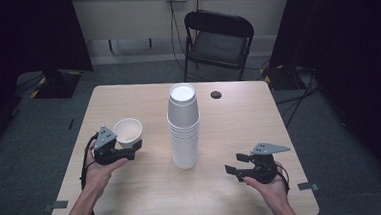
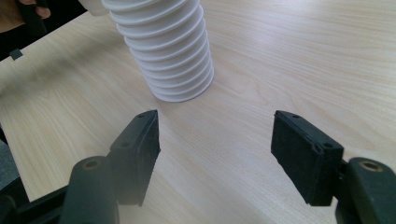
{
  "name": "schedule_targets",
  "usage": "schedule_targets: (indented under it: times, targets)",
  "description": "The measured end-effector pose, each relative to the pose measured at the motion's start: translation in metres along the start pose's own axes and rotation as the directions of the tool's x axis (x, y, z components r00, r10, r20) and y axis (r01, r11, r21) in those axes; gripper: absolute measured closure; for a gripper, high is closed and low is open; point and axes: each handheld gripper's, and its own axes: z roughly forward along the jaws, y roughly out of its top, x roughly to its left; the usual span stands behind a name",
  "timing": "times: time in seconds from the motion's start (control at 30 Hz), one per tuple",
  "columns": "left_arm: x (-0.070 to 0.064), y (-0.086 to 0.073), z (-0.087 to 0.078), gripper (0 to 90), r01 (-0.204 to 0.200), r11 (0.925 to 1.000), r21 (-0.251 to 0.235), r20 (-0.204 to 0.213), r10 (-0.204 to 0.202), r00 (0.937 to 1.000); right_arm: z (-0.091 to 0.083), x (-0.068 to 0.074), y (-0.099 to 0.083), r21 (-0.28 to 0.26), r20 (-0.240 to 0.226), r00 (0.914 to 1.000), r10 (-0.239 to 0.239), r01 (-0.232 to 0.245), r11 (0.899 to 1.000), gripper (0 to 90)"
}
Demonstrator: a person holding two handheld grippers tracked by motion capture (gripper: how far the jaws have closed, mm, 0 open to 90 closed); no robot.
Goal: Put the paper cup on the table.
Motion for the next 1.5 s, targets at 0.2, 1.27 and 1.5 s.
schedule_targets:
  times: [0.2,1.27,1.5]
  targets:
    - [0.004,-0.006,0.013,15.6,0.016,0.9993,0.034,-0.016,-0.016,0.9997,0.003,0.0,-0.001,0.007,-0.001,1.0,0.004,-0.004,1.0,32.6]
    - [0.005,-0.023,0.046,16.0,0.03,0.9791,0.201,-0.006,-0.029,0.9996,0.003,0.004,-0.003,-0.006,-0.026,0.9997,-0.003,0.002,1.0,33.4]
    - [0.005,-0.027,0.043,15.8,0.045,0.9706,0.237,-0.011,-0.044,0.999,0.0,0.004,-0.003,-0.018,-0.027,0.9996,-0.003,0.003,1.0,33.2]
